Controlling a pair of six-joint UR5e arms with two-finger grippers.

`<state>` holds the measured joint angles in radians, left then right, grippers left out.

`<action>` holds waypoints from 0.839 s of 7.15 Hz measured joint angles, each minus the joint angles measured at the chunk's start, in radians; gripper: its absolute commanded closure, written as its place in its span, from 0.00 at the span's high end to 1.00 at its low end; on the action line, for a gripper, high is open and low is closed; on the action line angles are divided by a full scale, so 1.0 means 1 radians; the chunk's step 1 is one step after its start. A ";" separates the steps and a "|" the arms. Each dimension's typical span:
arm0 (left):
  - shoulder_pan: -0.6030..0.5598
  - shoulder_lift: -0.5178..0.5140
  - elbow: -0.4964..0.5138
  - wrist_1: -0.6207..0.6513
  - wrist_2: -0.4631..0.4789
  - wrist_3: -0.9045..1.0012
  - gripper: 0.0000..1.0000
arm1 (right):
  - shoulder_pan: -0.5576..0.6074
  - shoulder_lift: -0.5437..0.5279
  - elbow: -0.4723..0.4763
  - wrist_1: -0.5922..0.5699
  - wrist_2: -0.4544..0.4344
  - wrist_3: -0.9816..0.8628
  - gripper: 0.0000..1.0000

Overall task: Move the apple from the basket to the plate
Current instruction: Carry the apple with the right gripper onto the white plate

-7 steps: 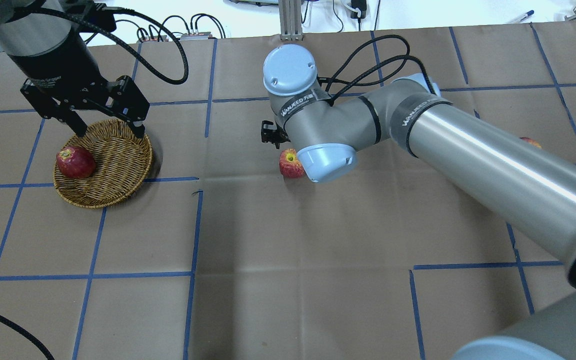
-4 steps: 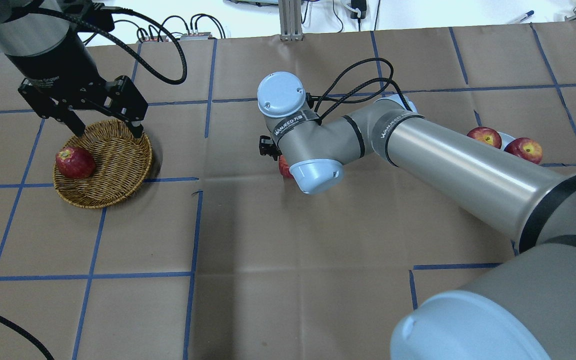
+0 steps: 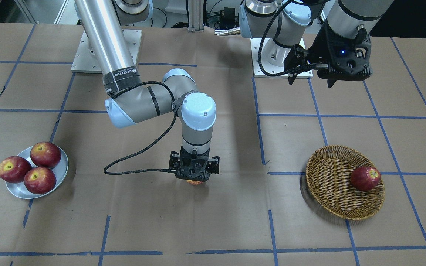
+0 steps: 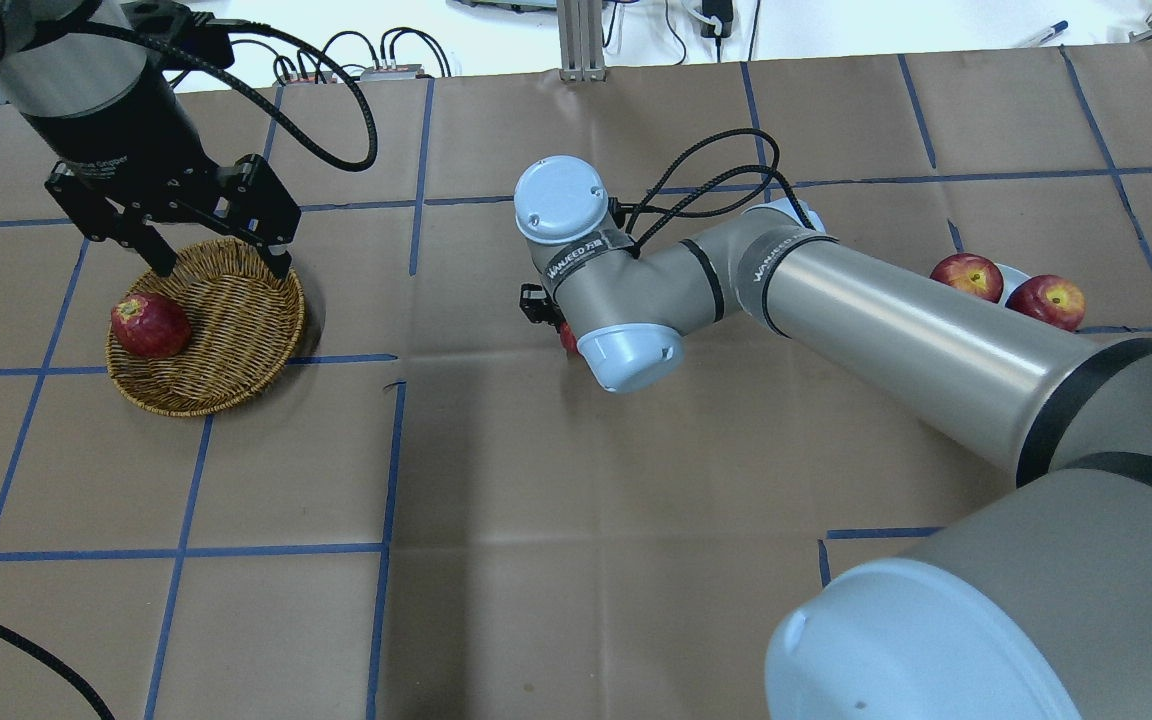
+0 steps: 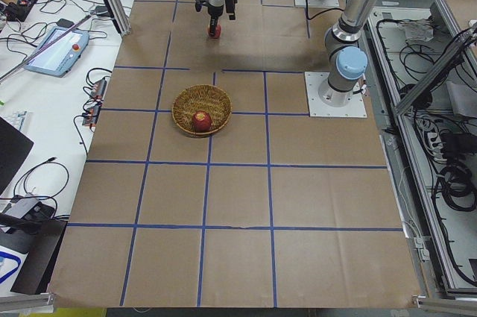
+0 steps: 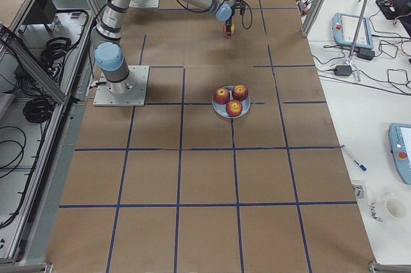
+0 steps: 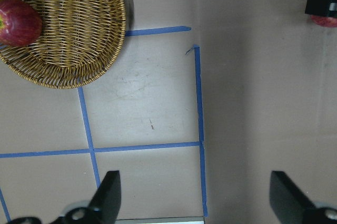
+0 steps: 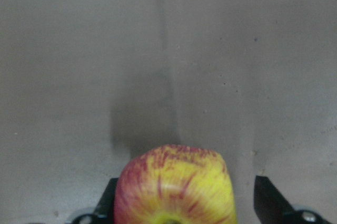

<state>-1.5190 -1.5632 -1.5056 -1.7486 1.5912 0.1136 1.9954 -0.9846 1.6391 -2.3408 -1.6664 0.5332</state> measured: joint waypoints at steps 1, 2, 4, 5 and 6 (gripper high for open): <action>-0.001 0.000 -0.001 0.000 0.000 -0.004 0.99 | -0.001 -0.007 -0.003 0.001 0.001 -0.001 0.37; -0.001 0.001 0.000 0.001 0.000 -0.006 0.99 | -0.008 -0.029 -0.007 0.005 0.000 -0.004 0.37; -0.001 0.001 0.001 0.001 0.000 -0.007 0.99 | -0.070 -0.156 -0.003 0.107 0.001 -0.059 0.37; -0.001 0.001 0.001 0.002 -0.001 -0.007 0.99 | -0.143 -0.241 0.003 0.199 0.004 -0.142 0.37; -0.001 0.000 0.002 0.002 -0.001 -0.006 0.99 | -0.242 -0.319 0.014 0.283 0.013 -0.261 0.37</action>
<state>-1.5197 -1.5632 -1.5041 -1.7462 1.5897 0.1072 1.7534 -1.3038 1.6529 -2.0574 -1.6537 0.2718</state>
